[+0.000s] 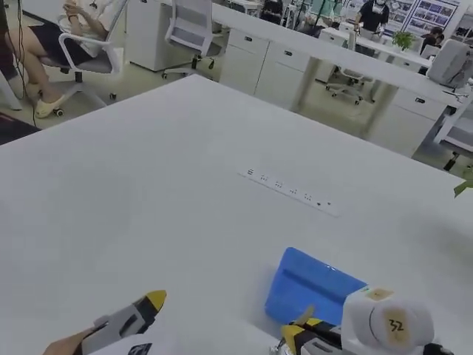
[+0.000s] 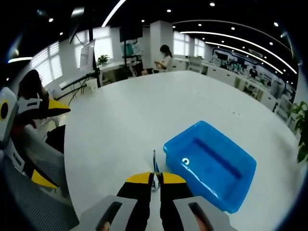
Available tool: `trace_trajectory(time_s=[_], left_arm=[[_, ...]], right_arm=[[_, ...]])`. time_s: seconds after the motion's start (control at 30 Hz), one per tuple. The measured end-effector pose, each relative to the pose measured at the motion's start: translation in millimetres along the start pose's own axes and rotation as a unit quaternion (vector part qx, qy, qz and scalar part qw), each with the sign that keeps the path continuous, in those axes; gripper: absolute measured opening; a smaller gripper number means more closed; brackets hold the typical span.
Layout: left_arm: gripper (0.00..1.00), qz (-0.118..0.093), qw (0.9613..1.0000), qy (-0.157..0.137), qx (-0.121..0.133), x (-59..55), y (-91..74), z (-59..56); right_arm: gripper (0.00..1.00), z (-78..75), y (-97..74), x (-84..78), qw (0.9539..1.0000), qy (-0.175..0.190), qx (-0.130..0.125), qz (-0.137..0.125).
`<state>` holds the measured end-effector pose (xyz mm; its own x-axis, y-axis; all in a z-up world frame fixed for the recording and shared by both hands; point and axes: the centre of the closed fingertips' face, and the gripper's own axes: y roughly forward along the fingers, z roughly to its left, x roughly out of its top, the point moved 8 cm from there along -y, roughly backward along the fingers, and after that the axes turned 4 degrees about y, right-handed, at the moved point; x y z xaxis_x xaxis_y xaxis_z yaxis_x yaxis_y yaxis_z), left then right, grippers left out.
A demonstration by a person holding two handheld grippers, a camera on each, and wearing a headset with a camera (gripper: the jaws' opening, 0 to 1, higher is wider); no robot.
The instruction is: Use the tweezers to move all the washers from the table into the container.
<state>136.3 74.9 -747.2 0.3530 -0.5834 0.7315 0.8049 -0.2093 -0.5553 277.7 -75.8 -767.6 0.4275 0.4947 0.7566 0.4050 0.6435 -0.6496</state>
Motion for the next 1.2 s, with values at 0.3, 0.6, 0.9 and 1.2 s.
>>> trace_trajectory(time_s=[0.3, 0.6, 0.9, 1.2], left_arm=[[0.88, 0.003, 1.0, 0.005, 0.0, -0.5, 0.5, -0.1], [0.87, 0.0, 1.0, 0.007, 0.006, 0.0, 0.1, 1.2], [0.84, 0.002, 0.9999, 0.009, 0.008, -0.3, 0.4, 1.1], [0.8, 0.005, 0.9999, 0.009, 0.011, -1.1, 0.1, 1.4]], right_arm=[[0.02, -2.7, -20.4, 13.2, 0.9998, -0.004, -0.004, -0.017], [0.02, -8.8, -34.1, 30.2, 0.9992, -0.016, -0.011, -0.036], [0.02, -19.8, -38.4, 46.7, 0.9979, -0.029, -0.027, -0.05], [0.02, -38.6, -31.2, 55.4, 0.997, -0.021, -0.047, -0.059]])
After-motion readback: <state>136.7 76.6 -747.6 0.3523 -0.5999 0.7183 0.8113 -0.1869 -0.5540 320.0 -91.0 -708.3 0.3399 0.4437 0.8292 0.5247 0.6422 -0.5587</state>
